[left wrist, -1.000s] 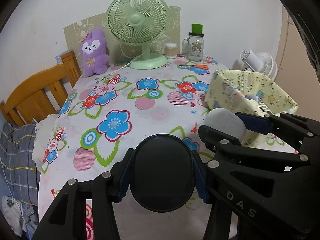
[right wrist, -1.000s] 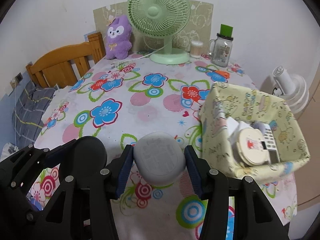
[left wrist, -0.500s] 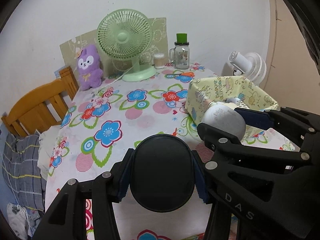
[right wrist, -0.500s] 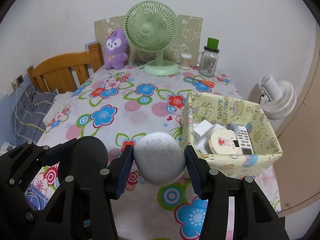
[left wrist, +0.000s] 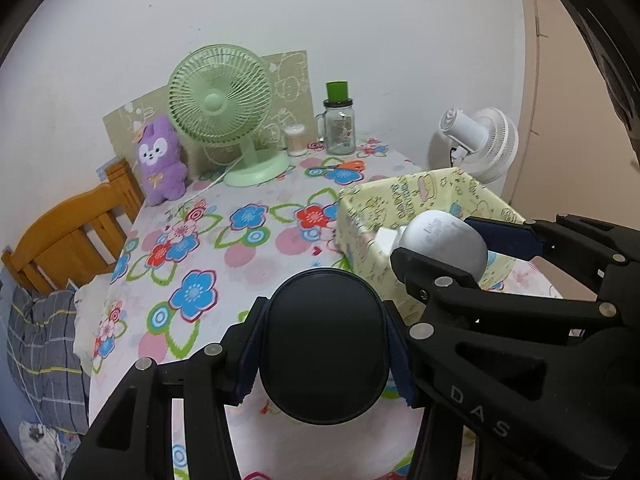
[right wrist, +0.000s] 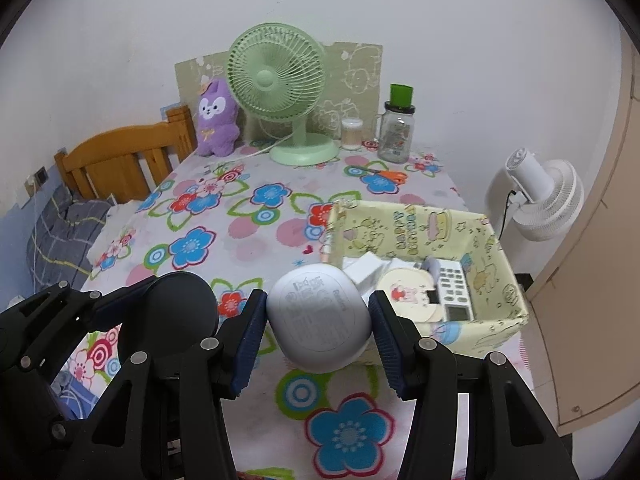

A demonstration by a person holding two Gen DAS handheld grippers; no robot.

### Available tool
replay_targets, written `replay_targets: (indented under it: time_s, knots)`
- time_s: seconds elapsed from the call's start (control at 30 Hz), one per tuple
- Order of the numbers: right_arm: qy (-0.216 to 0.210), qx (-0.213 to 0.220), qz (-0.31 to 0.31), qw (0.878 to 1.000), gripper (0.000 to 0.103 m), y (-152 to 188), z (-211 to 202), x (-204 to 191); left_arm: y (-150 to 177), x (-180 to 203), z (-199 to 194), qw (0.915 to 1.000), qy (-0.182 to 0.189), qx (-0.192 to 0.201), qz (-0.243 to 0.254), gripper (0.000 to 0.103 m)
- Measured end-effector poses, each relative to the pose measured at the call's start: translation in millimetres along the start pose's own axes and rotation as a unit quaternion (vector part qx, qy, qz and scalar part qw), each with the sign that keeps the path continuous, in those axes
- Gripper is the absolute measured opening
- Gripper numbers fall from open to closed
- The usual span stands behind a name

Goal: Organize rigid objects
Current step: 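Carry the black lid with the left gripper while the right gripper carries the white container over the box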

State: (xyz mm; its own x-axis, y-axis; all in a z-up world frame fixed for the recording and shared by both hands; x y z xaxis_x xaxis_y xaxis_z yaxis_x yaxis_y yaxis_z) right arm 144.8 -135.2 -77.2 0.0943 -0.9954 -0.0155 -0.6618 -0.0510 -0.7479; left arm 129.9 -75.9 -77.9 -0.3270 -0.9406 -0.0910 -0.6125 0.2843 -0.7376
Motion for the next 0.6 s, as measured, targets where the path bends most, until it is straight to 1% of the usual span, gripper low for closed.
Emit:
replay_targets:
  time_s: [0.33, 0.6]
  knots:
    - [0.028, 0.006, 0.020, 0.999, 0.055, -14, -2, 45, -28, 35, 14, 0.9993, 0.030, 0.006, 0.023, 0.056]
    - [0.043, 0.000, 0.042, 0.998, 0.055, -21, 9, 82, -48, 62, 39, 0.9979, 0.048, 0.003, 0.043, 0.056]
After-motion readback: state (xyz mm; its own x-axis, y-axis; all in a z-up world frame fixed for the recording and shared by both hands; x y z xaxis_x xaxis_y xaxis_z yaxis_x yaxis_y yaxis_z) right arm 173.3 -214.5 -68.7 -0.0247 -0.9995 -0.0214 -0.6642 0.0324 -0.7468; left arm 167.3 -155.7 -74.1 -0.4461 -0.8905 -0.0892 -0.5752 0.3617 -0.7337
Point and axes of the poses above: each gripper's, at about its wrist camera, not at the fingertips, and z roughly the way its jaws point, x to its right, y to its underside, the point moved 9 cm from there along z, roughly the way its jaws point, and after that the axes turned 1 degree about x, right-handed, at the moved point
